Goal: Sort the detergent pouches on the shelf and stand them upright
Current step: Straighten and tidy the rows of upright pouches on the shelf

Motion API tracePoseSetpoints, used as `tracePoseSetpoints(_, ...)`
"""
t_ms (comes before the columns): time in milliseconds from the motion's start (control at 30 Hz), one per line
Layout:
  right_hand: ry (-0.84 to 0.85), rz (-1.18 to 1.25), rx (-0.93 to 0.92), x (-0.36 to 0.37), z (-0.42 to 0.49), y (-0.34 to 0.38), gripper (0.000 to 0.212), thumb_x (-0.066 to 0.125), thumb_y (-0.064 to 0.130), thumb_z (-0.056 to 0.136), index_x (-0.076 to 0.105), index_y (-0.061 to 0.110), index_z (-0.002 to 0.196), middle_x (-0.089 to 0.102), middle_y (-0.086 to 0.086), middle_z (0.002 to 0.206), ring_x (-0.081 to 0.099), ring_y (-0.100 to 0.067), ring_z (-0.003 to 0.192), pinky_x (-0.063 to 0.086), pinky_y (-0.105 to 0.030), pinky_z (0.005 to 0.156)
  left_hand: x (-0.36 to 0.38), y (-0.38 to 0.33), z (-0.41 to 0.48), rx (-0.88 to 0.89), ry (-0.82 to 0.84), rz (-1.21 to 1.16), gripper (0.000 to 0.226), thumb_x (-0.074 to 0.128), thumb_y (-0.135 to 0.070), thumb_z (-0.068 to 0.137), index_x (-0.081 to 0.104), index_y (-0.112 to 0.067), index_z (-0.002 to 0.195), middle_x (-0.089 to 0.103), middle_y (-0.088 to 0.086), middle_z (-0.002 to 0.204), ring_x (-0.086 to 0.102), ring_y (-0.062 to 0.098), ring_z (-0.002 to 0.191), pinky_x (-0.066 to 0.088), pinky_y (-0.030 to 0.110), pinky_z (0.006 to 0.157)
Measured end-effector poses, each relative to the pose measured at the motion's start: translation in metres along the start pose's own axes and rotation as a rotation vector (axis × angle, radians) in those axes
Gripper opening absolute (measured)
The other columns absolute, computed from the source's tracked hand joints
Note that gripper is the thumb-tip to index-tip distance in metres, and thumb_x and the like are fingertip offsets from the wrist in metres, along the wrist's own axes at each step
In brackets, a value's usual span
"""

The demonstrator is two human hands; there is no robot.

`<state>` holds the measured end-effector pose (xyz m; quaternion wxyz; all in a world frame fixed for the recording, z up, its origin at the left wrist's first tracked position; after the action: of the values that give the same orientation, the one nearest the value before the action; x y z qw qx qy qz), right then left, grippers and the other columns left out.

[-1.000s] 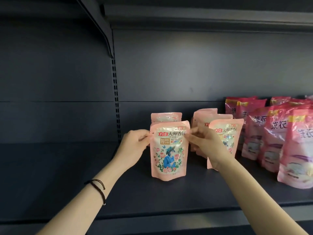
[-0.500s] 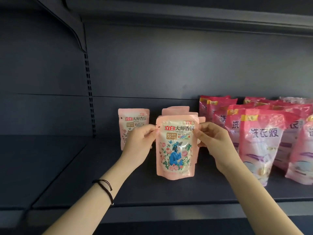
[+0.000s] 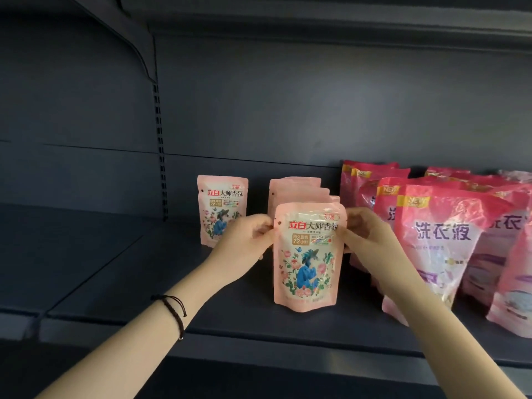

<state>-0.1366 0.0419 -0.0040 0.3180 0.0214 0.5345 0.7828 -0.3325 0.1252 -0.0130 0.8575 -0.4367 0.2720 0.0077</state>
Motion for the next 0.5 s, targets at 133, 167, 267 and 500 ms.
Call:
tracePoseSetpoints(133, -0.057, -0.290, -0.283, -0.009, 0.005, 0.043, 0.031, 0.063, 0.009, 0.086, 0.056, 0.021, 0.113, 0.062, 0.007, 0.106, 0.061, -0.011, 0.095, 0.050, -0.018, 0.077, -0.022, -0.011, -0.001, 0.077, 0.129, 0.194, 0.029, 0.063, -0.037, 0.088, 0.061, -0.034, 0.117, 0.065, -0.021, 0.105, 0.060, -0.009, 0.091, 0.049, 0.010, 0.075)
tracePoseSetpoints(167, -0.070, -0.376, -0.366, -0.008, 0.005, 0.058, 0.030, 0.062, 0.010, 0.086, 0.058, 0.020, 0.114, 0.060, 0.005, 0.107, 0.059, -0.012, 0.095, 0.050, -0.022, 0.081, -0.030, -0.013, -0.002, 0.093, 0.149, 0.293, 0.030, 0.062, -0.041, 0.088, 0.060, -0.037, 0.118, 0.064, -0.022, 0.105, 0.060, -0.009, 0.092, 0.050, 0.013, 0.079)
tracePoseSetpoints(267, -0.010, -0.620, -0.568, 0.009, 0.004, 0.096, 0.026, 0.058, 0.022, 0.087, 0.062, 0.020, 0.113, 0.058, 0.007, 0.108, 0.056, -0.012, 0.097, 0.050, -0.032, 0.080, -0.059, -0.016, -0.001, 0.202, 0.116, 0.789, 0.031, 0.049, -0.053, 0.089, 0.055, -0.042, 0.118, 0.062, -0.021, 0.115, 0.059, 0.001, 0.099, 0.052, 0.028, 0.071)
tracePoseSetpoints(500, 0.274, -1.050, -0.616, 0.085, 0.029, 0.130, 0.032, 0.048, 0.040, 0.092, 0.051, 0.035, 0.123, 0.061, 0.011, 0.114, 0.060, -0.014, 0.100, 0.053, -0.036, 0.078, -0.122, 0.007, 0.013, 0.379, -0.012, 1.200, 0.037, 0.038, -0.050, 0.093, 0.055, -0.035, 0.122, 0.065, -0.012, 0.100, 0.058, 0.011, 0.098, 0.046, 0.030, 0.077)
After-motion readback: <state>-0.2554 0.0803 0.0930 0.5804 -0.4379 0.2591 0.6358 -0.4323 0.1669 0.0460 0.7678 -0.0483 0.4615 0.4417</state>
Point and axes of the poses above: each hand's wrist, its own z-axis towards the middle knuckle, its own x-axis out of the palm, y = z × x, the point moved 7 cm from there along z, towards the middle knuckle
